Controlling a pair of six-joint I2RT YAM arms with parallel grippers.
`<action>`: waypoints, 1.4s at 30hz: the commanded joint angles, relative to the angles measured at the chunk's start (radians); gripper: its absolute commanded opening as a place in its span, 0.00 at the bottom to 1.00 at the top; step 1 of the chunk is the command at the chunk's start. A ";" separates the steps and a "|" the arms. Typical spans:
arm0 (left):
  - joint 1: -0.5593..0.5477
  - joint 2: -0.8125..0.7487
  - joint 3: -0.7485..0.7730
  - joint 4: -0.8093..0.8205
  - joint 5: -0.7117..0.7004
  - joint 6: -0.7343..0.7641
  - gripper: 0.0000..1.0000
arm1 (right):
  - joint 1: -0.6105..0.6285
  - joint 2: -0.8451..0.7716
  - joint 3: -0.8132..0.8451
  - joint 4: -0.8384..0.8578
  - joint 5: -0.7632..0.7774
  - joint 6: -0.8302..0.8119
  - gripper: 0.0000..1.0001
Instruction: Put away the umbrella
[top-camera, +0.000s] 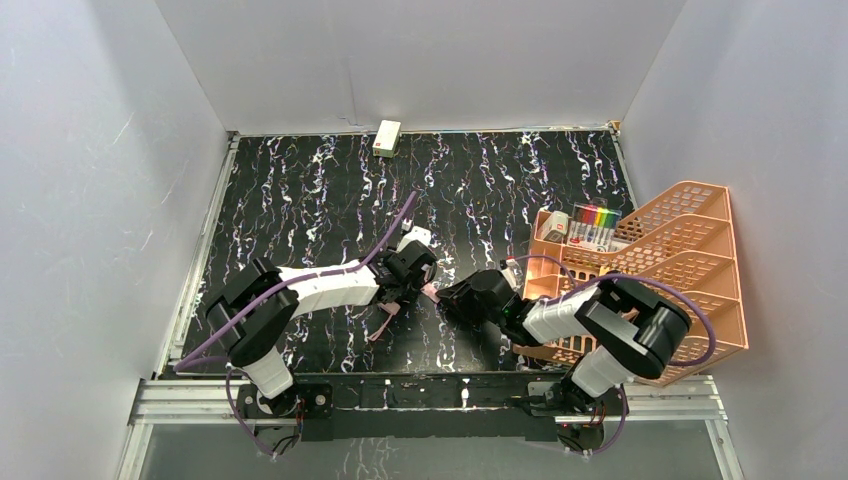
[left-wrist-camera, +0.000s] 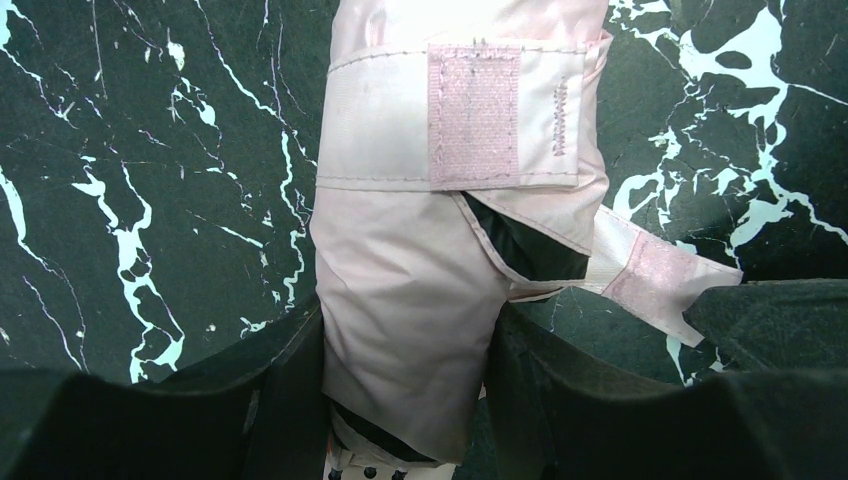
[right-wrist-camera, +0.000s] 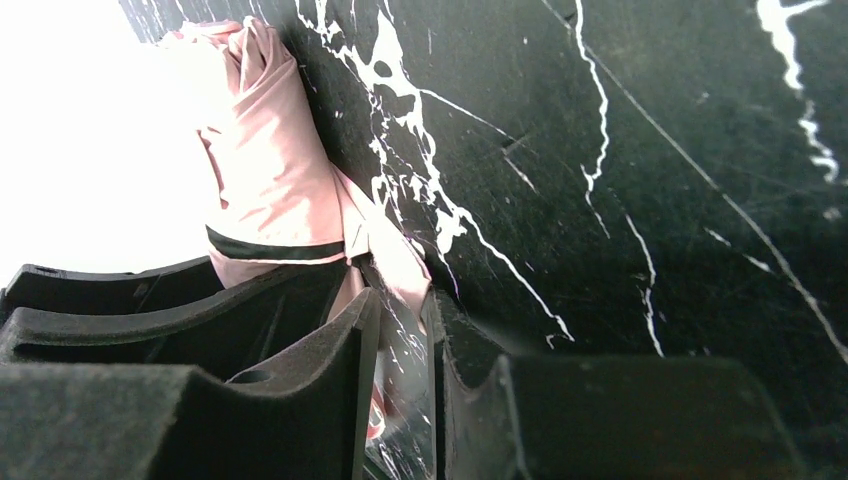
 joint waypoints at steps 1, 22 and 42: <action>-0.028 0.081 -0.056 -0.162 0.132 -0.018 0.00 | -0.022 0.045 0.005 0.013 -0.019 -0.061 0.32; -0.036 0.097 -0.067 -0.153 0.120 -0.017 0.00 | -0.161 0.064 -0.073 0.493 -0.282 -0.172 0.00; -0.067 0.131 -0.051 -0.141 0.135 0.003 0.00 | -0.355 -0.240 -0.029 0.447 -0.433 -0.271 0.00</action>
